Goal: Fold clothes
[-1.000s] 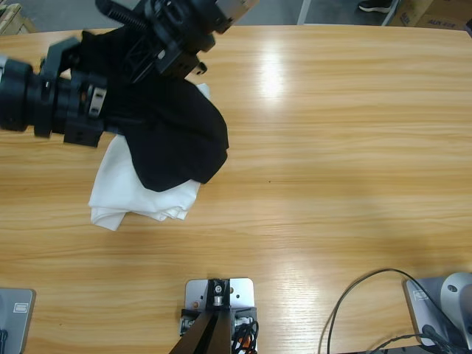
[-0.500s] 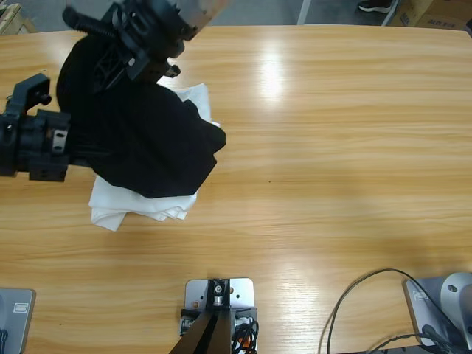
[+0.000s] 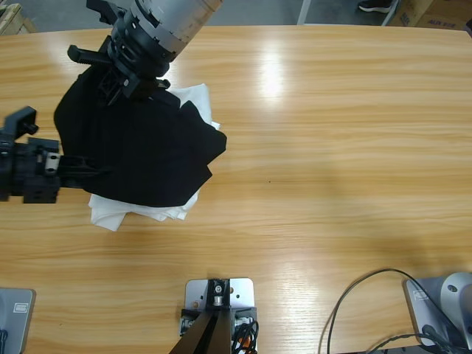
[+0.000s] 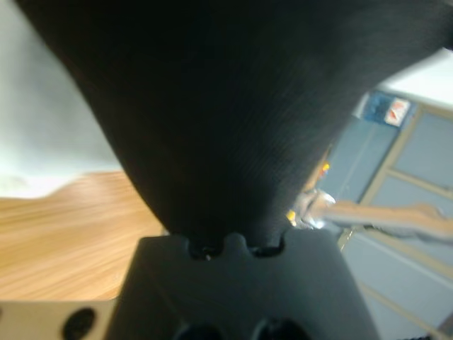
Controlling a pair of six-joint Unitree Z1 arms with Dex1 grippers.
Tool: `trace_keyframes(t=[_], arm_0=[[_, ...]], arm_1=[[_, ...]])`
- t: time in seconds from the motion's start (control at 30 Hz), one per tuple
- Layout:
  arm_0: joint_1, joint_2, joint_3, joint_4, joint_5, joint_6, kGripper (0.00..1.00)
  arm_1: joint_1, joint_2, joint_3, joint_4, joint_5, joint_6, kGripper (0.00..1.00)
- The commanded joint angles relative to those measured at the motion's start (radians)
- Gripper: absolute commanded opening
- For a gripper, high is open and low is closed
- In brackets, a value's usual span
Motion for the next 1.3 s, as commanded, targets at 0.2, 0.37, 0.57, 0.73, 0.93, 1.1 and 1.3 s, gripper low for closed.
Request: trace_keyframes(t=[0.2, 0.37, 0.57, 0.73, 0.93, 1.1, 1.3], arm_0=[[0.006, 0.18, -0.012, -0.046, 0.064, -0.039, 0.964], [0.006, 0.149, -0.002, -0.043, 0.031, -0.046, 0.944], [0.0, -0.022, -0.276, 0.269, 0.032, 0.22, 0.912], [-0.006, -0.005, -0.356, 0.329, 0.031, 0.56, 0.838], [-0.008, 0.194, -0.493, 0.596, 0.158, 0.949, 0.83], [-0.007, 0.234, -0.63, 0.721, 0.296, 1.21, 0.084], [0.032, 0.284, -0.637, 0.719, 0.306, 1.27, 0.0]], arm_1=[[-0.04, 0.105, -0.102, 0.02, -0.197, -0.044, 1.0], [-0.061, 0.122, -0.136, 0.086, -0.261, -0.06, 1.0], [-0.08, -0.107, -0.136, 0.341, -0.398, -0.225, 1.0], [-0.064, -0.304, -0.128, 0.55, -0.461, -0.343, 0.96], [0.116, -0.363, 0.041, 0.574, -0.59, -0.456, 0.0], [0.126, -0.331, 0.04, 0.558, -0.634, -0.415, 0.0], [0.194, -0.2, -0.132, 0.586, -0.594, -0.388, 0.0]])
